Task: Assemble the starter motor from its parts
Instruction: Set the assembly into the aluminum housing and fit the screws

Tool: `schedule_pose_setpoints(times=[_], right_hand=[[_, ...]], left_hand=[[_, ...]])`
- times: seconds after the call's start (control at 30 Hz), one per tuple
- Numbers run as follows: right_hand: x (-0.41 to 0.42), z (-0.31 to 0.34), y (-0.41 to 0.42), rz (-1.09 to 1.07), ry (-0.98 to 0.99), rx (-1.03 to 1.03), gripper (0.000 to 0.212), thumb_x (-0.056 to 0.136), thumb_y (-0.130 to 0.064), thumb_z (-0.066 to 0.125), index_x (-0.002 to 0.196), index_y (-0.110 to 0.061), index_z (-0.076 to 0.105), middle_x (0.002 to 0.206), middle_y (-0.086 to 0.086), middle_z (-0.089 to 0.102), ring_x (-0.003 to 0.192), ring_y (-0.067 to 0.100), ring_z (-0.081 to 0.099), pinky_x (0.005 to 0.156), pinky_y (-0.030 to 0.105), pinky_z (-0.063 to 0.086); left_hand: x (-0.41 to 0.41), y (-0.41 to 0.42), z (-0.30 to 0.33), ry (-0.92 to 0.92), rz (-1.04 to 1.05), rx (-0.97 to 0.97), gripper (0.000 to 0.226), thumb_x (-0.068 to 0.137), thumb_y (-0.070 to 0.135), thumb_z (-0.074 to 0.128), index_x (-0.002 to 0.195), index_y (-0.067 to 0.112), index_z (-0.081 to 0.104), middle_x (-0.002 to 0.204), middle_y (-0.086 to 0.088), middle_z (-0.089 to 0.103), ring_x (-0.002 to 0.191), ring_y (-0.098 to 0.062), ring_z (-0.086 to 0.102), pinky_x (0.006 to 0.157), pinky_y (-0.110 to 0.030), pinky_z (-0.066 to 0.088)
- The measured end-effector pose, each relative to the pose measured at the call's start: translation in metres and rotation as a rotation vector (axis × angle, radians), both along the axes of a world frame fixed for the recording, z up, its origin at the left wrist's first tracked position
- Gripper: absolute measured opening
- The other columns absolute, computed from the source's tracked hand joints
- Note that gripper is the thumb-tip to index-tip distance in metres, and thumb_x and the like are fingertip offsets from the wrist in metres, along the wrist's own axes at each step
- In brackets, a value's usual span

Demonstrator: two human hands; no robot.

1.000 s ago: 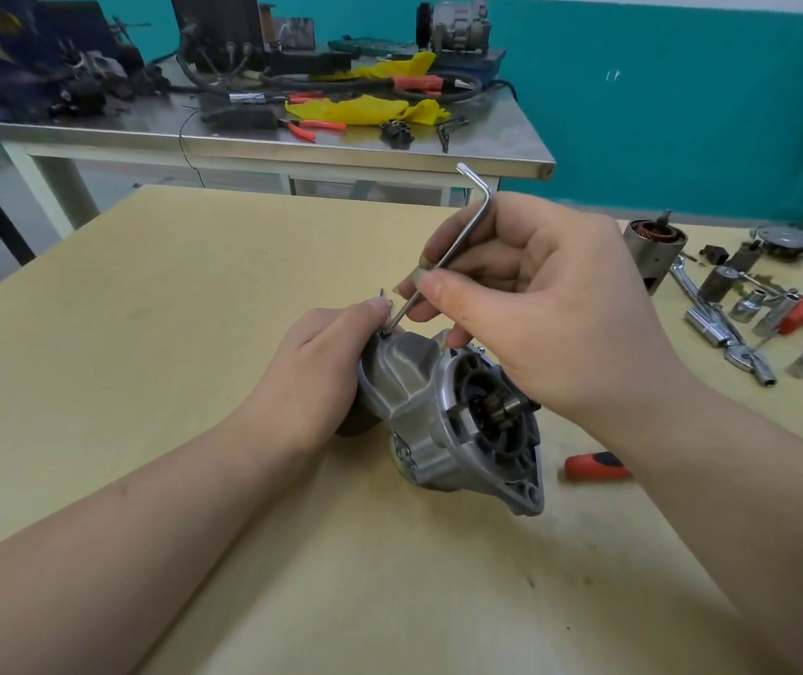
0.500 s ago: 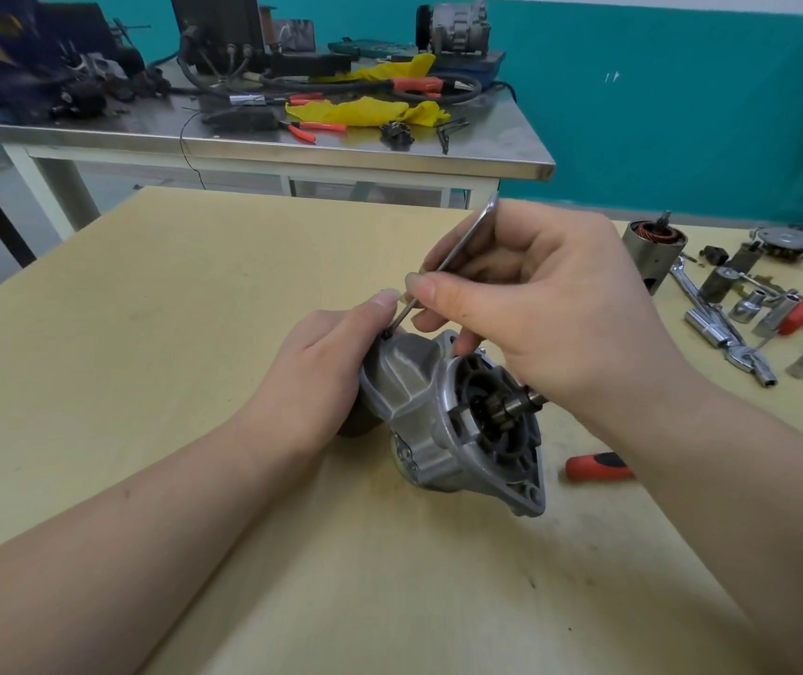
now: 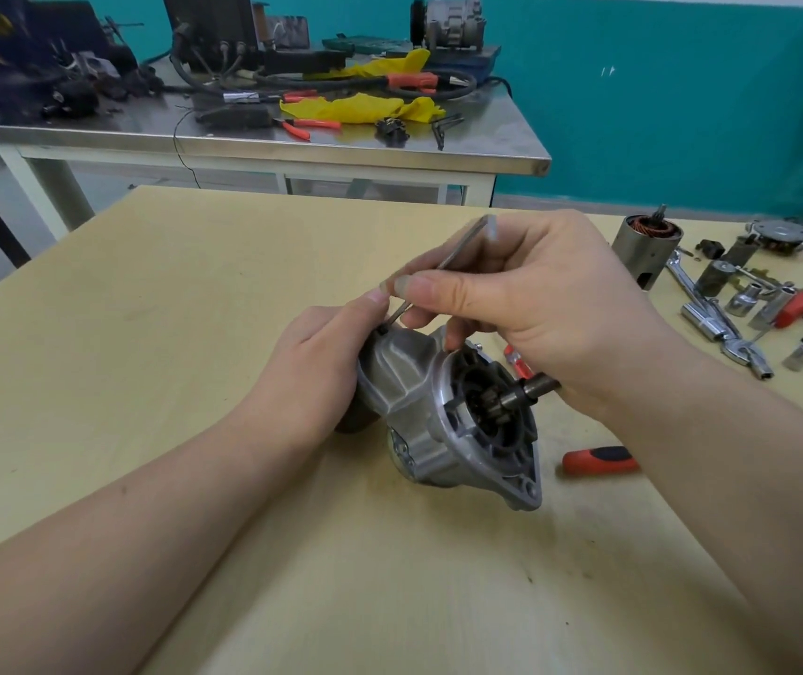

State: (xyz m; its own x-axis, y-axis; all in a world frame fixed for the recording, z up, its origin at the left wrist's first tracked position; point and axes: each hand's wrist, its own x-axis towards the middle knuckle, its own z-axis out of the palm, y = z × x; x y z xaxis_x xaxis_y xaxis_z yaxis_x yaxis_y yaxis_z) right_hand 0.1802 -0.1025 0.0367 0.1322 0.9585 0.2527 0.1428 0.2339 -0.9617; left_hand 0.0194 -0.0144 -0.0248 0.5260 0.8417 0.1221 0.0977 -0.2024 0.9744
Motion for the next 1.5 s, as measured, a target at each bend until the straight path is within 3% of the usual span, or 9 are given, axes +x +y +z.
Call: schedule_pose_setpoints(times=[0.2,0.4,0.5,0.73,1.0,1.13,1.33,1.43,1.5], right_hand=[[-0.0001,0.0005,-0.0005,0.016,0.07,-0.045,0.035,0.071,-0.016,0.083,0.101,-0.003,0.072,0.088,0.023,0.078,0.08,0.035,0.078,0.066,0.033,0.065],[-0.0028,-0.0033,-0.0019,-0.023,0.005,-0.028,0.007,0.093,0.001,0.072,0.098,0.001,0.076,0.085,0.021,0.077,0.074,0.029,0.077,0.067,0.034,0.065],[-0.0057,-0.0019,-0.0005,-0.093,-0.083,0.006,0.004,0.087,-0.002,0.079,0.091,-0.004,0.08,0.075,0.016,0.077,0.063,0.025,0.074,0.06,0.034,0.064],[-0.008,-0.0012,-0.0052,0.084,0.017,-0.019,0.018,0.09,0.005,0.069,0.106,0.002,0.075,0.093,0.024,0.078,0.086,0.031,0.079,0.075,0.032,0.065],[-0.0087,-0.0028,-0.0035,-0.048,-0.024,0.04,0.007,0.091,0.004,0.074,0.092,-0.002,0.071,0.078,0.019,0.076,0.073,0.033,0.078,0.065,0.034,0.063],[-0.0089,-0.0034,-0.0055,-0.093,0.01,0.104,0.025,0.096,0.005,0.066,0.11,-0.016,0.066,0.085,0.015,0.078,0.073,0.031,0.078,0.059,0.031,0.061],[-0.0077,-0.0045,-0.005,-0.141,-0.054,0.162,0.041,0.102,-0.004,0.061,0.132,-0.029,0.05,0.081,0.011,0.079,0.07,0.028,0.078,0.056,0.035,0.061],[-0.0073,-0.0065,-0.0047,-0.174,-0.155,0.231,0.046,0.098,-0.003,0.066,0.134,-0.028,0.049,0.087,0.004,0.081,0.076,0.024,0.079,0.059,0.032,0.062],[-0.0067,-0.0081,-0.0042,-0.185,-0.182,0.258,0.06,0.096,-0.004,0.069,0.142,-0.032,0.043,0.087,0.003,0.081,0.078,0.025,0.079,0.062,0.033,0.063]], left_hand=[[-0.0001,0.002,0.0006,0.021,-0.013,0.021,0.051,0.111,0.032,0.049,0.081,-0.006,0.064,0.064,-0.002,0.053,0.058,-0.012,0.046,0.051,-0.022,0.036],[-0.0011,0.0007,-0.0002,-0.02,-0.03,-0.036,0.052,0.111,0.034,0.051,0.066,0.011,0.063,0.057,0.004,0.052,0.053,-0.01,0.046,0.05,-0.019,0.038],[-0.0005,0.0008,-0.0002,-0.003,-0.012,-0.036,0.056,0.11,0.036,0.05,0.074,-0.005,0.064,0.063,-0.003,0.057,0.057,-0.013,0.05,0.051,-0.02,0.041],[0.0002,0.0014,0.0007,-0.004,-0.032,-0.013,0.054,0.109,0.039,0.055,0.059,0.019,0.061,0.053,0.009,0.052,0.048,-0.005,0.044,0.046,-0.016,0.036],[0.0006,0.0024,-0.0016,-0.003,-0.019,-0.013,0.064,0.112,0.03,0.048,0.051,0.018,0.062,0.05,0.011,0.05,0.047,-0.005,0.044,0.047,-0.016,0.037],[0.0001,0.0042,-0.0043,-0.02,-0.014,-0.012,0.065,0.104,0.05,0.048,0.077,-0.009,0.06,0.065,-0.007,0.054,0.059,-0.015,0.049,0.052,-0.019,0.04],[-0.0007,0.0059,-0.0051,-0.006,-0.044,-0.012,0.062,0.11,0.05,0.049,0.061,0.016,0.065,0.058,0.0,0.055,0.056,-0.011,0.05,0.053,-0.017,0.04],[-0.0001,0.0079,-0.006,0.0,-0.061,-0.022,0.074,0.1,0.061,0.046,0.083,-0.007,0.07,0.066,-0.017,0.061,0.063,-0.018,0.055,0.058,-0.021,0.043],[0.0003,0.009,-0.0063,0.009,-0.057,-0.016,0.077,0.096,0.063,0.046,0.086,-0.011,0.067,0.066,-0.011,0.06,0.061,-0.018,0.053,0.057,-0.022,0.043]])
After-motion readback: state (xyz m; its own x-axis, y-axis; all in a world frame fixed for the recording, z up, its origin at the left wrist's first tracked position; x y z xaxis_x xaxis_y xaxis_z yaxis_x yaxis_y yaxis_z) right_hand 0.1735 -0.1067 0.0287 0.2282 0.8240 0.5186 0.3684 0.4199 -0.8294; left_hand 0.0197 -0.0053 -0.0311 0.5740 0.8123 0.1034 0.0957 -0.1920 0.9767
